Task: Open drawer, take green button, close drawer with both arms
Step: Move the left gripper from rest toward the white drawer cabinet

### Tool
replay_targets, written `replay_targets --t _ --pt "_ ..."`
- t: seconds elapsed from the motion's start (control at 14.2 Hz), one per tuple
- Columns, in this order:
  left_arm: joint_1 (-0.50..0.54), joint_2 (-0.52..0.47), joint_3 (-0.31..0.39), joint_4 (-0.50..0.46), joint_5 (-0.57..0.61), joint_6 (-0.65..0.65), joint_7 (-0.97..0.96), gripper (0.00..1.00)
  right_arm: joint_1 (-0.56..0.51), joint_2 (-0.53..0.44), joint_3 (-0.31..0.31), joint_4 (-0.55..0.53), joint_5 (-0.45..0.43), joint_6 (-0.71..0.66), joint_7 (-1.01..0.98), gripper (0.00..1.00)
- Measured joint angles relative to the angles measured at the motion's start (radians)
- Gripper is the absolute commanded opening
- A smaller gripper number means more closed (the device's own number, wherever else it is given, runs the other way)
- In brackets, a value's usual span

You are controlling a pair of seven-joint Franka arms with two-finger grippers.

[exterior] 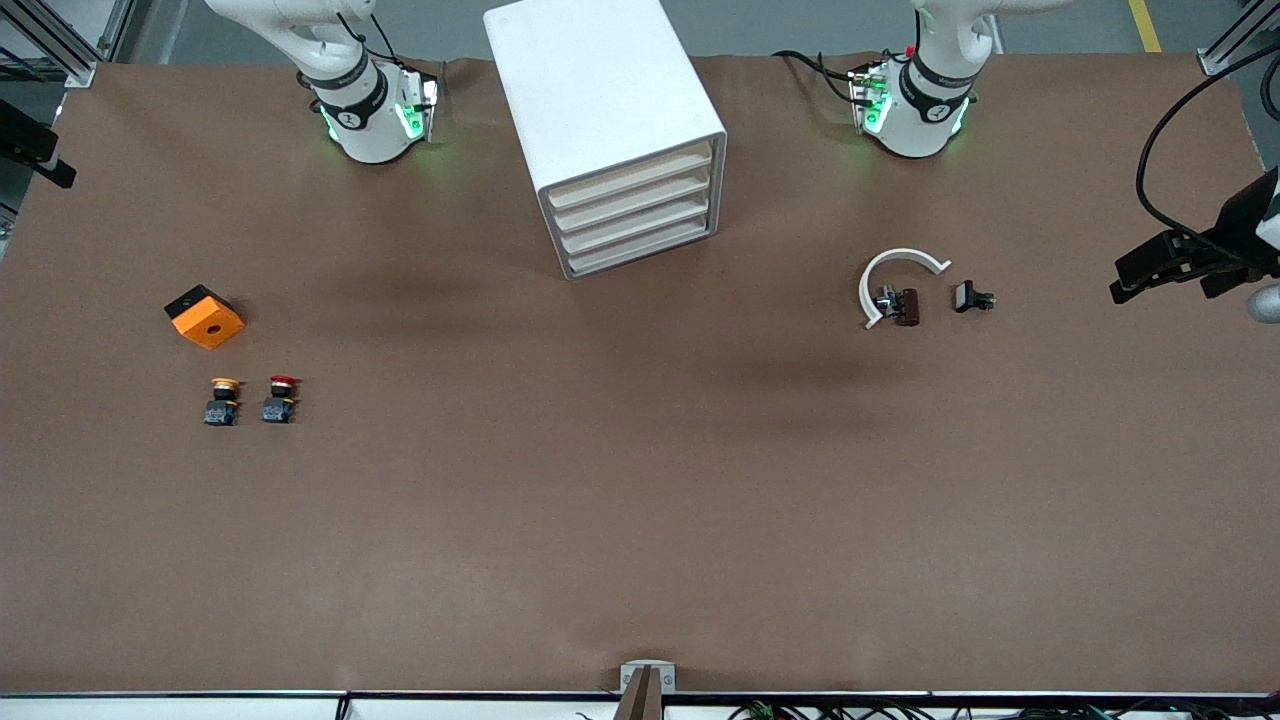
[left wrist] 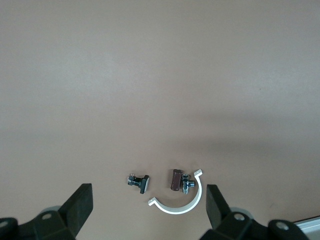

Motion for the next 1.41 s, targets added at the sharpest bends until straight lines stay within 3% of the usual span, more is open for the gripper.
replay_targets --t 0.49,0.85,1.41 --pt "0.004 0.012 0.000 -0.001 0.000 -0.017 0.000 1.00 0.000 0.000 0.000 0.000 0.000 0.000 0.000 1.00" --pt "0.005 0.058 0.000 -0.010 0.000 -0.123 0.000 1.00 0.000 0.000 0.000 0.000 0.000 -0.001 0.000 1.00" --pt "-0.024 0.138 -0.005 -0.104 -0.006 -0.158 -0.006 1.00 0.000 0.000 0.000 -0.001 0.000 -0.001 0.000 1.00"
